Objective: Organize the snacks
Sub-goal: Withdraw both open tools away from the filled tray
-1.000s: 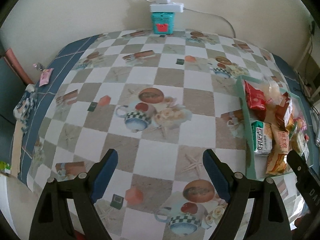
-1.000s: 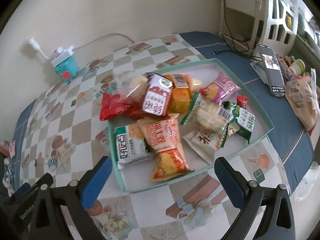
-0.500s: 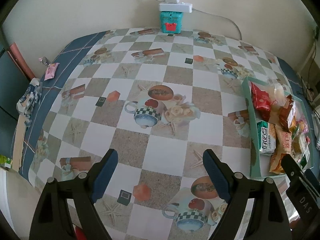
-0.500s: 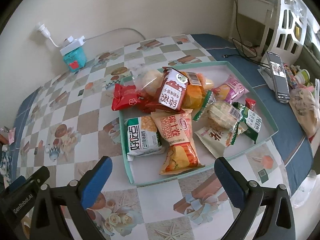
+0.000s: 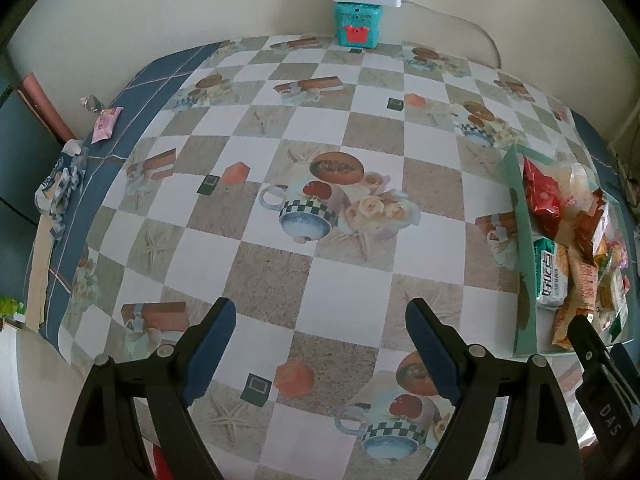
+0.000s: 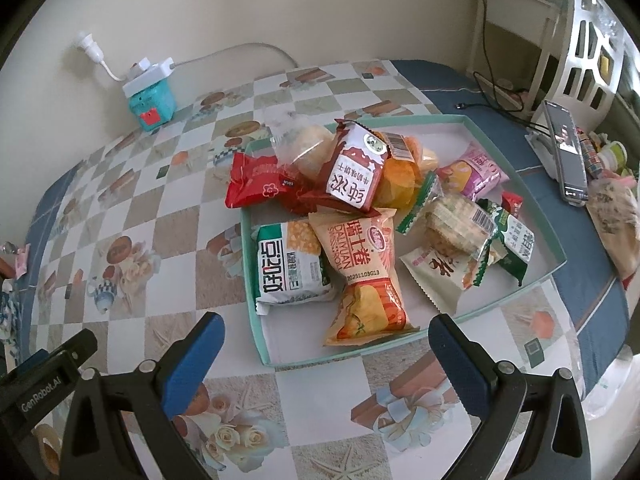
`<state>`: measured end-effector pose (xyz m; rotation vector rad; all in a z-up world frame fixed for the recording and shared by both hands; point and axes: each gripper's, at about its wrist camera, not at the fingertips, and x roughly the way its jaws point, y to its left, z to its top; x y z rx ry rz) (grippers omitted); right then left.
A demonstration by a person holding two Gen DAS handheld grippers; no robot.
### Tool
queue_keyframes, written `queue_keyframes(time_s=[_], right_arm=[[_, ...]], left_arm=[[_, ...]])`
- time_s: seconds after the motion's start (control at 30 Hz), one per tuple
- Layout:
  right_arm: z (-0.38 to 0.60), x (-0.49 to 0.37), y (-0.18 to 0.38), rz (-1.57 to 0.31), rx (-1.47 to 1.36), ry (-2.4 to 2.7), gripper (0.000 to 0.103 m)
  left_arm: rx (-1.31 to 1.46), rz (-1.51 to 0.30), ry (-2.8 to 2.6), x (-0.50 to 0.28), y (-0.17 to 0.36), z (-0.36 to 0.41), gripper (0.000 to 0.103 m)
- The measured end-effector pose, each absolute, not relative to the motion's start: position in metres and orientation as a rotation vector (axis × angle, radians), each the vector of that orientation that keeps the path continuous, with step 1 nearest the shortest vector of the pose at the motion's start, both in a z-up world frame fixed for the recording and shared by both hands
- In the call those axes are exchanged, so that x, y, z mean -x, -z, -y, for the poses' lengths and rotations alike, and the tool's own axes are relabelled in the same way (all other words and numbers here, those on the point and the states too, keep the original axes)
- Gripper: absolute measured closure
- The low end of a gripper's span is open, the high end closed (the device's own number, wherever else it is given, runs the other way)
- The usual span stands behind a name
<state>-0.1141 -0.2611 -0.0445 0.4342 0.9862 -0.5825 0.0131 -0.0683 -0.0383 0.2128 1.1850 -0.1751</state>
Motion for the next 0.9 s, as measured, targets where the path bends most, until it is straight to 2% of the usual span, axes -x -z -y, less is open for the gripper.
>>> queue_keyframes(time_s=[0.9], right_arm=[[0.2603,0.1082,0.0517,-1.019,-0.419,0.572,0.000]], left_arm=[[-0.240,-1.179,0.177,-0.0118,0.0393,0.0723,0.016]])
